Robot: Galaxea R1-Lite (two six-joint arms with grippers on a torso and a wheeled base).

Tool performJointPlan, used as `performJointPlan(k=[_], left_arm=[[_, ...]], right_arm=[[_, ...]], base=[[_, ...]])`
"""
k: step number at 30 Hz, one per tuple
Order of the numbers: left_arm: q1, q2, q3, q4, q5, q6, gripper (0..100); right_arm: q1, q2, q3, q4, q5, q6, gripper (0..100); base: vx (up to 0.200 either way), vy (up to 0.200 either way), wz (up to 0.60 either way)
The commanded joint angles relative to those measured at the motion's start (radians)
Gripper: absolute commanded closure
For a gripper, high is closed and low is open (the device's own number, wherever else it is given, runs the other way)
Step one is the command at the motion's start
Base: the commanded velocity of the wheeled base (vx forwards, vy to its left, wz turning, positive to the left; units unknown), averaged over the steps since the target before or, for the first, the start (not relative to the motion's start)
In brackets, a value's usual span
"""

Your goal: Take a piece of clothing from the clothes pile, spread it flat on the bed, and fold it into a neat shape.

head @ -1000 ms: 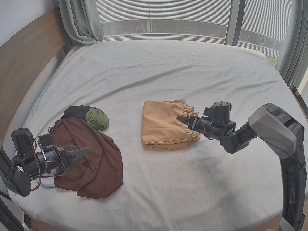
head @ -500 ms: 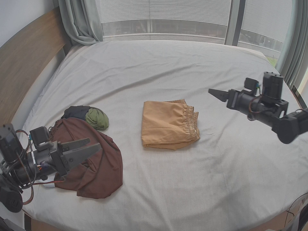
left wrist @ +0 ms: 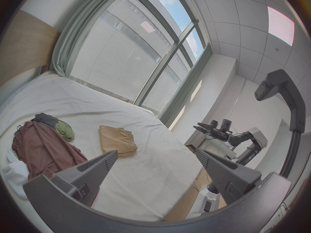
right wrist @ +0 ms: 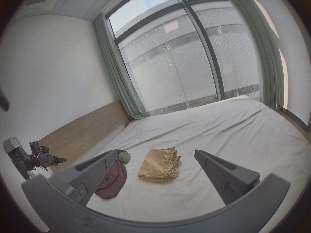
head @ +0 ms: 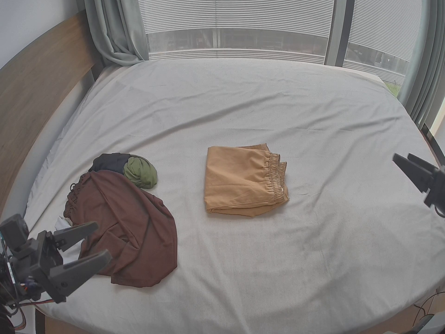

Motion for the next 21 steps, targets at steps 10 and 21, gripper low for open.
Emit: performJointPlan(k=[10,21], left_arm=[[0.085,-0.967,0.080,0.888,0.337,0.213,0],[0.272,-1.046,0.080,0.939,0.480,0.276,0]], right_arm=[[-0.127,-1.090,0.396,0.678,-0.220,-0.173,0],[-0.130,-1.090,0.405,0.655,-0.304,-0.163,0]], base=[[0.000,0.000,0.00],[0.000,0.000,0.00]])
